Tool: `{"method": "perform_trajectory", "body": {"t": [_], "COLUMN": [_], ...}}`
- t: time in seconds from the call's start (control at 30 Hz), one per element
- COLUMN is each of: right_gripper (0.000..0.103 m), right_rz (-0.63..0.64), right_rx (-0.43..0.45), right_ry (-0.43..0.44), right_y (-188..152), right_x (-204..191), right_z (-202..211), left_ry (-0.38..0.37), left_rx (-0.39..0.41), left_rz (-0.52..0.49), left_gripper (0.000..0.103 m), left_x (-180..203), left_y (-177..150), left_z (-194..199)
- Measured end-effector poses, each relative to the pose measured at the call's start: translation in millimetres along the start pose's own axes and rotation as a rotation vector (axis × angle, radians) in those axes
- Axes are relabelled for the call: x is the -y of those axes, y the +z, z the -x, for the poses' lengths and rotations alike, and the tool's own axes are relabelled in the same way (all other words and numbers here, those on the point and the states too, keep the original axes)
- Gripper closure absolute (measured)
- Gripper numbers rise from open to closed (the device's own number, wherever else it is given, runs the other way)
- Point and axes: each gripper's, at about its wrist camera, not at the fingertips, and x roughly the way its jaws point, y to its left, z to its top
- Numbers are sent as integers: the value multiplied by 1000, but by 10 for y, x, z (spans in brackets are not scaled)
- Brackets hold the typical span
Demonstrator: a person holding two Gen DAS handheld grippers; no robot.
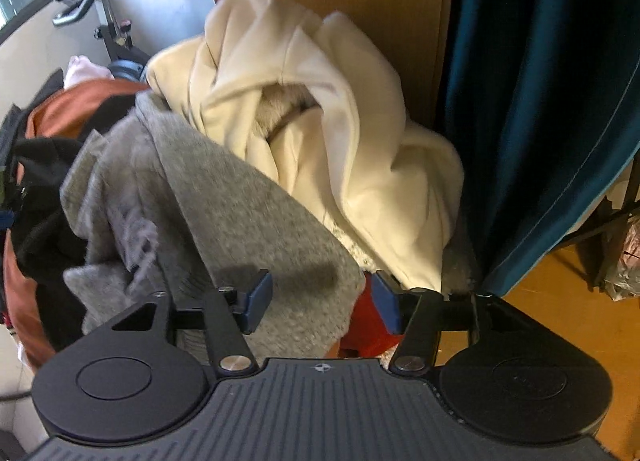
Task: Fold clothes
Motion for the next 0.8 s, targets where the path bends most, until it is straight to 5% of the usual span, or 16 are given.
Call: {"method": "perform_trajectory", "body": {"t": [0.17, 0.23, 0.43, 0.47, 0.53, 0.57, 0.8], "right_gripper": [35, 29, 22, 21, 20, 19, 19], "right_rz": [-26, -47, -34, -30, -16, -11, 28], "right_rx": [-6, -4, -5, -5, -7, -6, 26], "right_ry": [-18, -20, -31, -29, -19, -17, -4], "right_y": [-58, -72, -80, -83, -88, -90, 29], "right_x": [-4, -3, -100, -124, -179, -204, -420], "right_z": [-24, -12, -81, -105, -171, -205, -366], "left_ry": [-52, -86, -110, -110, -102, -87, -136], "left_rx": [-26, -43, -64, -60, -64, -72, 12], "left_rz": [-47, -56, -73, -80, -109, -124, -120], "left_gripper": [11, 27, 34, 38, 81, 88, 96], "left_x": [52, 52, 50, 53, 59, 59, -89], "left_y": [48, 86, 146, 149, 158, 170, 263], "left_z": [-160, -204, -343, -346, -342, -336, 16]}}
